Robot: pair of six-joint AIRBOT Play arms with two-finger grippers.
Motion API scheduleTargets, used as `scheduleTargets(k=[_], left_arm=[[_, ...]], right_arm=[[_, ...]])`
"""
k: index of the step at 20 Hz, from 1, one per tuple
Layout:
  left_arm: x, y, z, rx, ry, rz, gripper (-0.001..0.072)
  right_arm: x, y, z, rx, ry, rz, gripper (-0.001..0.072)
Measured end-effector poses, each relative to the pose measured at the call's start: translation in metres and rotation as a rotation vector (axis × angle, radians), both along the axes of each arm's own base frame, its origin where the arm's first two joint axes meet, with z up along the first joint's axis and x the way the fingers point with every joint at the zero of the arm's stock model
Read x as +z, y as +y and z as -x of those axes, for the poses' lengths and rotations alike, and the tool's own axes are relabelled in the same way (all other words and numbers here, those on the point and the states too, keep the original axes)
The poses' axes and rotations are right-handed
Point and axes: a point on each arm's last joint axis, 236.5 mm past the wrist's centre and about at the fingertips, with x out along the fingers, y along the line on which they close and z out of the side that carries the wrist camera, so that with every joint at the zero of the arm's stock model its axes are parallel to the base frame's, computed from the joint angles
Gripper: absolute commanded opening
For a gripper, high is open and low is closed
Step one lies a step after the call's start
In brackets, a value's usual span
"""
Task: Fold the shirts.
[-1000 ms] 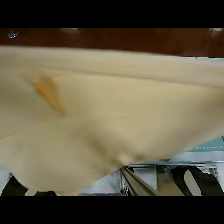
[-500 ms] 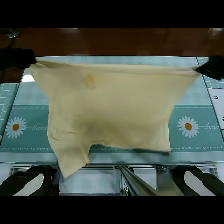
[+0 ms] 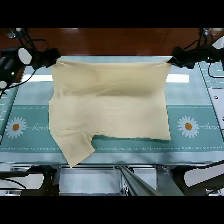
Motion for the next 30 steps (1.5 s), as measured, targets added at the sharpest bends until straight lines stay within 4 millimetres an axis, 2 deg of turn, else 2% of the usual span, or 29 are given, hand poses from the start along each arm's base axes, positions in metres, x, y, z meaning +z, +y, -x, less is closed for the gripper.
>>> scheduleTargets(k=[2,6,9,12,16,21,28,29,30], left_arm=[[-0.024,0.001,0.003,0.013,0.066,0.018,0.0025],[-0.043,0.006,0.016,-0.029,0.172,-0.012,0.0025],[-0.056,0.007,0.038,-0.129,0.282,-0.073,0.0025],[-0.070,0.006,0.064,-0.236,0.396,-0.125,0.0025],[-0.087,0.011,0.093,-0.318,0.535,-0.172,0.0025],[-0.106,0.017,0.121,-0.377,0.677,-0.195,0.0025],[-0.110,0.020,0.135,-0.382,0.743,-0.200,0.0026],[-0.111,0.020,0.135,-0.372,0.745,-0.195,0.0057],[-0.111,0.019,0.135,-0.364,0.746,-0.190,0.0220]], right_arm=[[-0.018,0.005,0.002,0.019,0.056,-0.010,0.0035],[-0.031,0.005,0.020,0.080,0.138,-0.008,0.0035],[-0.040,0.012,0.053,0.196,0.241,0.014,0.0035],[-0.058,0.015,0.085,0.274,0.355,0.044,0.0035],[-0.084,0.014,0.112,0.303,0.458,0.061,0.0035],[-0.097,0.014,0.126,0.309,0.507,0.062,0.0035],[-0.101,0.013,0.129,0.295,0.527,0.062,0.0036],[-0.101,0.013,0.129,0.292,0.529,0.061,0.0082],[-0.101,0.013,0.129,0.285,0.532,0.059,0.0286]])
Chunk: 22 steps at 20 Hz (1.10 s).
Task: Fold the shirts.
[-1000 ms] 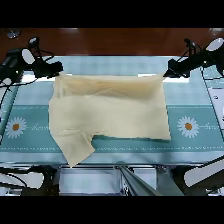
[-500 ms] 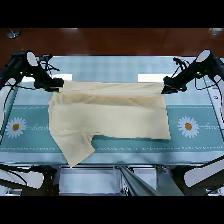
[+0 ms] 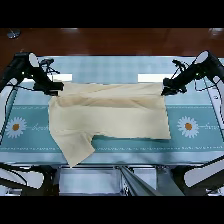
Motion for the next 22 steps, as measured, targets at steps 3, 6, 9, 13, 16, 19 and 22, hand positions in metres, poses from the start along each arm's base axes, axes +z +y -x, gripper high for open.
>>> scheduleTargets(k=[3,6,9,13,16,19,22], left_arm=[[0.000,-0.003,0.007,0.024,0.031,0.012,0.0706],[0.004,-0.002,0.026,0.052,0.102,0.020,0.0706],[0.013,0.009,0.056,0.088,0.148,0.021,0.0706],[0.007,0.045,0.135,0.233,0.243,0.056,0.0706],[0.003,0.040,0.174,0.364,0.170,0.232,0.0706],[0.001,0.030,0.190,0.472,0.051,0.380,0.0706],[-0.008,0.014,0.202,0.515,0.028,0.458,0.0706]], right_arm=[[0.001,0.000,0.003,-0.007,0.017,0.000,0.0630],[0.014,-0.010,0.006,-0.038,0.011,0.017,0.0630],[0.043,-0.040,0.013,-0.086,-0.059,0.099,0.0629],[0.070,-0.092,0.066,-0.217,-0.139,0.187,0.0618],[0.078,-0.092,0.109,-0.365,-0.244,0.123,0.0618],[0.080,-0.066,0.132,-0.429,-0.333,0.023,0.0618],[0.080,-0.042,0.143,-0.418,-0.363,-0.041,0.0618]])
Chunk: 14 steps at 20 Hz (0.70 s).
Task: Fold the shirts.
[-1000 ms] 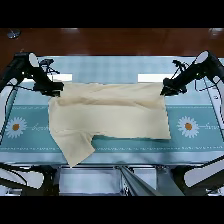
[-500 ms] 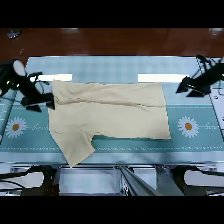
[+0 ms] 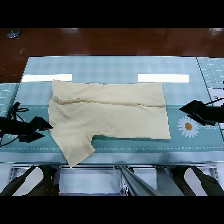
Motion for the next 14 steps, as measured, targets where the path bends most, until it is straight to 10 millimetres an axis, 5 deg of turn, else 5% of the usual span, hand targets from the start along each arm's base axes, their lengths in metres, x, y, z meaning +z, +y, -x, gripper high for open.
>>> scheduleTargets(k=[6,11,12,13,14], left_arm=[[-0.023,-0.033,0.011,-0.026,-0.001,0.063,0.0705],[-0.029,-0.060,0.011,-0.066,-0.010,0.141,0.0696],[-0.030,-0.064,0.011,-0.079,-0.014,0.148,0.0569],[-0.031,-0.065,0.013,-0.094,-0.014,0.148,0.0261],[-0.034,-0.064,0.015,-0.115,-0.014,0.135,0.0030]], right_arm=[[0.001,0.020,0.008,0.037,-0.021,-0.037,0.0618],[-0.006,-0.002,0.003,-0.037,-0.013,0.024,0.0618],[-0.011,-0.017,0.004,-0.082,0.005,0.049,0.0618],[-0.017,-0.033,0.009,-0.128,0.041,0.070,0.0618],[-0.025,-0.047,0.017,-0.168,0.087,0.081,0.0618]])
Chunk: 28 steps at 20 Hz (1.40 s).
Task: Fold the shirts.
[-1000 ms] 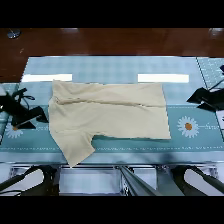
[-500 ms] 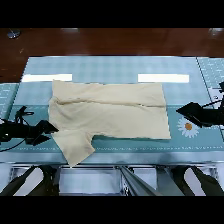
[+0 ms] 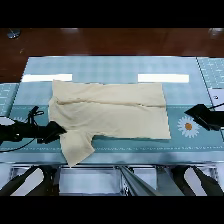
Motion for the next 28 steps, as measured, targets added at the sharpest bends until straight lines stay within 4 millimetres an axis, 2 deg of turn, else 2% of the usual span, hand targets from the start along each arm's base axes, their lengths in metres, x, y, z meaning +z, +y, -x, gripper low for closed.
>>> scheduleTargets(k=[1,2,3,5,8,11,13,18,19,20,21,22,25,26,28], left_arm=[[-0.001,-0.001,0.008,-0.036,0.012,0.002,0.0024],[0.003,-0.006,0.006,-0.037,0.004,0.025,0.0024],[0.005,-0.009,0.007,-0.053,-0.002,0.036,0.0024],[0.007,-0.009,0.006,-0.059,-0.014,0.039,0.0024],[0.009,-0.012,0.005,-0.067,-0.026,0.049,0.0024],[0.009,-0.011,0.002,-0.059,-0.039,0.045,0.0024],[0.008,-0.010,-0.001,-0.050,-0.049,0.038,0.0024],[0.006,-0.006,-0.007,-0.034,-0.068,0.018,0.0024],[0.005,-0.005,-0.008,-0.031,-0.071,0.014,0.0024],[0.005,-0.005,-0.009,-0.030,-0.074,0.011,0.0024],[0.005,-0.004,-0.010,-0.026,-0.078,0.006,0.0024],[0.004,-0.003,-0.011,-0.025,-0.081,0.003,0.0025],[0.004,-0.001,-0.014,-0.024,-0.093,-0.006,0.0024],[0.006,0.001,-0.018,-0.022,-0.104,-0.011,0.0024],[0.017,0.005,-0.034,-0.003,-0.150,-0.012,0.0024]], right_arm=[[-0.010,-0.008,0.012,-0.027,0.056,-0.001,0.0618],[-0.021,-0.012,0.027,-0.041,0.118,-0.008,0.0618],[-0.030,-0.009,0.039,-0.045,0.167,-0.027,0.0618],[-0.048,0.005,0.060,-0.023,0.257,-0.078,0.0618],[-0.065,0.034,0.076,0.059,0.343,-0.153,0.0618],[-0.077,0.058,0.084,0.144,0.413,-0.207,0.0618],[-0.084,0.070,0.083,0.179,0.433,-0.236,0.0618],[-0.090,0.093,0.060,0.162,0.386,-0.315,0.0616],[-0.091,0.097,0.051,0.145,0.357,-0.332,0.0590],[-0.091,0.099,0.046,0.136,0.339,-0.345,0.0468],[-0.093,0.099,0.038,0.124,0.313,-0.347,0.0228],[-0.096,0.098,0.031,0.120,0.287,-0.342,0.0035],[-0.086,0.112,0.019,0.172,0.230,-0.393,0.0035],[-0.084,0.111,0.015,0.191,0.215,-0.386,0.0035],[-0.072,0.109,0.005,0.228,0.187,-0.375,0.0035]])
